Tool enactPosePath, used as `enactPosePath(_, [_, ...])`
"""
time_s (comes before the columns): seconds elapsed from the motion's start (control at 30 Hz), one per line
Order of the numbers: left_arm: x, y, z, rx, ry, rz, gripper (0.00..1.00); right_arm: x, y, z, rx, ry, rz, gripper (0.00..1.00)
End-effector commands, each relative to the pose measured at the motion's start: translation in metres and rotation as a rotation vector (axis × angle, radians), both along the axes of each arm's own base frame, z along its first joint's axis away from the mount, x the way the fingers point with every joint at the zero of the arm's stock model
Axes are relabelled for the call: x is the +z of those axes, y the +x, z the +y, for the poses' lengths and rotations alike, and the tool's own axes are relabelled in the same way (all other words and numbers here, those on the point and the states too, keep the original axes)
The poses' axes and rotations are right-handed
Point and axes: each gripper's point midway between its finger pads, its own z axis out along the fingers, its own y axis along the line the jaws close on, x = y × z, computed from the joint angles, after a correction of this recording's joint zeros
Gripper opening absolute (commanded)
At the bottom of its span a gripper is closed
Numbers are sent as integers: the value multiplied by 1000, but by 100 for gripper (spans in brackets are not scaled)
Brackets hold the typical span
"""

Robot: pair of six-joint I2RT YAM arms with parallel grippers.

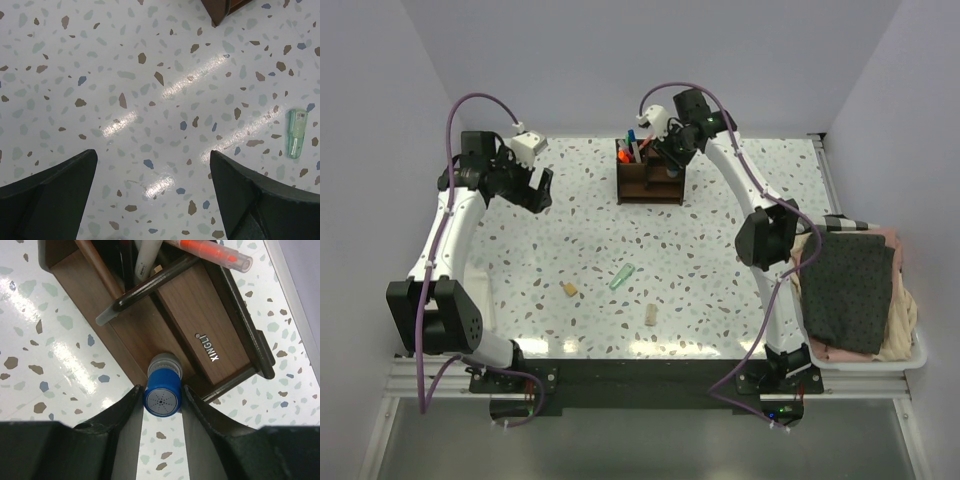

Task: Sort the stationery into containers
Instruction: Place the stationery in the storage box, then pick up the stationery from the center of the board.

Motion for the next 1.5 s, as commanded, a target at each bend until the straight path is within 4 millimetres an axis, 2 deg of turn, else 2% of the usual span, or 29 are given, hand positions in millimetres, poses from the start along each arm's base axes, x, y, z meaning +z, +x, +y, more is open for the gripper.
enactPosePath(0.0, [21, 11, 1, 5, -9, -67, 100, 25, 20, 3, -43, 49, -104, 45])
enactPosePath(0.17, [22, 12, 2, 9, -8, -68, 100, 36, 28, 3, -68, 65, -151, 61])
enactPosePath(0.23, [23, 13, 2, 8, -7, -70, 100, 40, 30, 4, -76, 75, -166, 63])
enactPosePath(0.33, [29, 14, 3, 14, -4, -87, 100, 58, 30, 4, -90, 104, -201, 65])
enactPosePath(0.37, [31, 15, 3, 18, -3, -93, 100, 78, 28, 2, -100, 123, -238, 66])
enactPosePath(0.43, [36, 15, 5, 25, 5, -108, 100, 93, 23, -1, -112, 148, -253, 66])
enactPosePath(0.47, [37, 14, 5, 23, 10, -110, 100, 104, 19, -2, -111, 164, -268, 66])
enactPosePath(0.5, [35, 10, 3, 14, 4, -102, 100, 122, 8, -4, -108, 181, -286, 66])
enactPosePath(0.57, [30, 1, -4, -20, -14, -81, 100, 131, -9, -2, -71, 208, -268, 66])
enactPosePath(0.6, [21, -8, -13, -53, -24, -45, 100, 138, -24, -3, -32, 215, -260, 66])
enactPosePath(0.67, [17, -19, -21, -92, -13, -41, 100, 139, -47, 1, 33, 238, -226, 65])
enactPosePath(0.7, [6, -27, -24, -104, -23, -16, 100, 128, -76, 9, 132, 273, -169, 64])
enactPosePath(0.77, [5, -38, -35, -133, -32, -17, 100, 119, -109, 17, 282, 306, -141, 64])
enactPosePath(0.8, [-3, -44, -37, -135, -37, 2, 100, 89, -137, 26, 413, 315, -76, 64])
enactPosePath(0.83, [-3, -47, -37, -133, -41, 1, 100, 89, -155, 27, 489, 317, -82, 64])
enactPosePath(0.9, [-9, -51, -35, -123, -36, 13, 100, 56, -190, 33, 664, 260, -23, 64])
enactPosePath(0.97, [-6, -53, -33, -115, -24, -4, 100, 34, -215, 37, 768, 241, 69, 62])
enactPosePath(1.03, [-3, -54, -28, -99, -4, -19, 100, 26, -228, 49, 906, 219, 51, 60])
enactPosePath(1.13, [-1, -58, -21, -81, 26, -27, 100, 2, -237, 67, 1032, 159, 24, 59])
enactPosePath(1.17, [0, -59, -20, -78, 32, -30, 100, -6, -232, 71, 1077, 111, -28, 59])
enactPosePath(1.2, [0, -62, -16, -67, 42, -30, 100, -20, -242, 76, 1126, 86, -21, 59])
enactPosePath(1.27, [-2, -66, -11, -51, 51, -25, 100, -33, -245, 88, 1208, 43, -79, 59])
enactPosePath(1.37, [-3, -75, -6, -44, 75, -21, 100, -55, -253, 99, 1291, 20, -95, 60])
enactPosePath(1.47, [-4, -83, -2, -35, 96, -30, 100, -64, -255, 112, 1319, 39, -99, 61])
